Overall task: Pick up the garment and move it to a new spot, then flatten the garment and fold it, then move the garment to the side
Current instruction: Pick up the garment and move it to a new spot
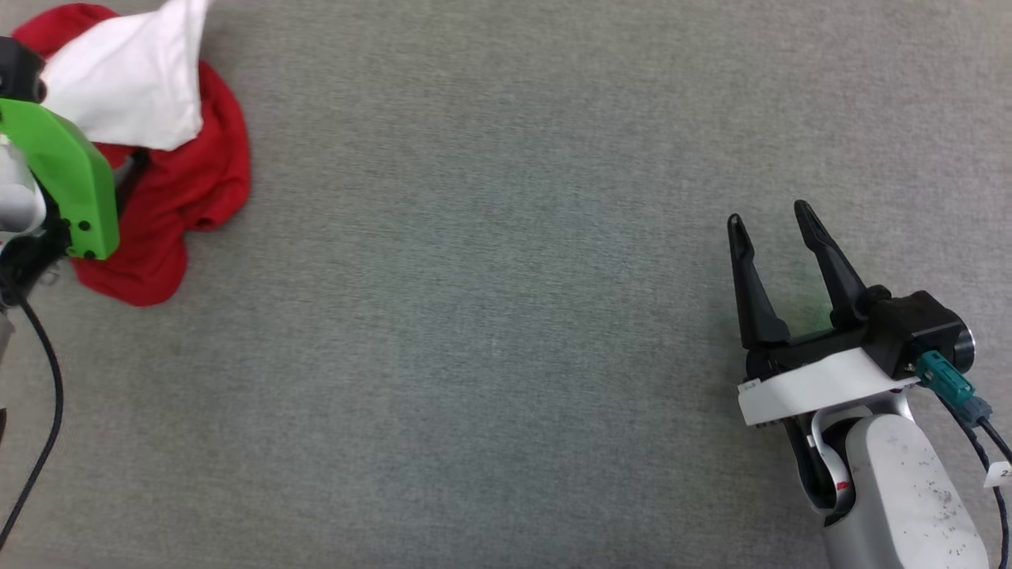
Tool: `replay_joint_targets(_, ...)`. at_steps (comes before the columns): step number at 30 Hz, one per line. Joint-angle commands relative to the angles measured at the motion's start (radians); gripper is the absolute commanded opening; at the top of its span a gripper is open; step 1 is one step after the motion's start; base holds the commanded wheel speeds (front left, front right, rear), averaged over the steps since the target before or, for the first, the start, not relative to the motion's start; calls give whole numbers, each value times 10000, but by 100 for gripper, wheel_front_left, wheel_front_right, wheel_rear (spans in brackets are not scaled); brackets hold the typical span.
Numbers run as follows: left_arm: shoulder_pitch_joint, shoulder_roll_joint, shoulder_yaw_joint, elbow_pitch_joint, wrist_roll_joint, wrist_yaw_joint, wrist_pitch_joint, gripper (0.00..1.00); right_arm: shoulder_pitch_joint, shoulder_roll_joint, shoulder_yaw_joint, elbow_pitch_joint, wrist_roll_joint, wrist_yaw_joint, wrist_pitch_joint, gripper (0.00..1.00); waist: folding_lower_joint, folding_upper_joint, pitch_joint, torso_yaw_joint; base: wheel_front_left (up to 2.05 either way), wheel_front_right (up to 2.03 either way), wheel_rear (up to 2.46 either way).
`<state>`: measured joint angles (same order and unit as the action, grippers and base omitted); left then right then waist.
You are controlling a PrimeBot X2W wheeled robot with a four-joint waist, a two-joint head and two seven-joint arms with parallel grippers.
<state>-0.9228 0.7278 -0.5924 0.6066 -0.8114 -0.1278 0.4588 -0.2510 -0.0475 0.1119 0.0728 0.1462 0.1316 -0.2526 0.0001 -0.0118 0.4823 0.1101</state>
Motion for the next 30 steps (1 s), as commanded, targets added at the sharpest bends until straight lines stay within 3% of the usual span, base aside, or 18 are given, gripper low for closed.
replay_joint_targets(1,-180,78,-6,212,-98,-28,-59,100,-186,-27,20,-52,50,-9,-92,100,-1,118,519,-528,0,0,0)
replay_joint_targets(5,-217,-58,-71,876,-93,-27,-133,100,-220,-27,28,-54,78,-9,-92,100,-1,118,561,-613,0,0,0)
replay_joint_targets(6,-184,-124,-91,1032,-162,-27,-68,81,-217,-27,26,-48,79,-9,-92,100,-1,118,554,-623,0,0,0)
replay_joint_targets(8,-126,-207,-115,1189,-276,-27,-81,0,-209,-27,14,-24,80,-9,-92,100,-1,118,512,-627,0,0,0)
replay_joint_targets(13,26,-315,-30,1437,-353,-27,-722,0,-126,-27,-35,67,49,-9,-92,100,-1,118,168,-564,0,0,0)
replay_joint_targets(21,296,-443,70,1178,-28,-16,-2646,0,241,-27,-80,269,203,-9,-92,100,-1,118,-1084,-320,0,0,0)
replay_joint_targets(30,697,-568,-344,-792,790,158,-4100,0,939,-27,-190,466,579,-9,-92,100,-1,118,-2772,-105,0,0,0)
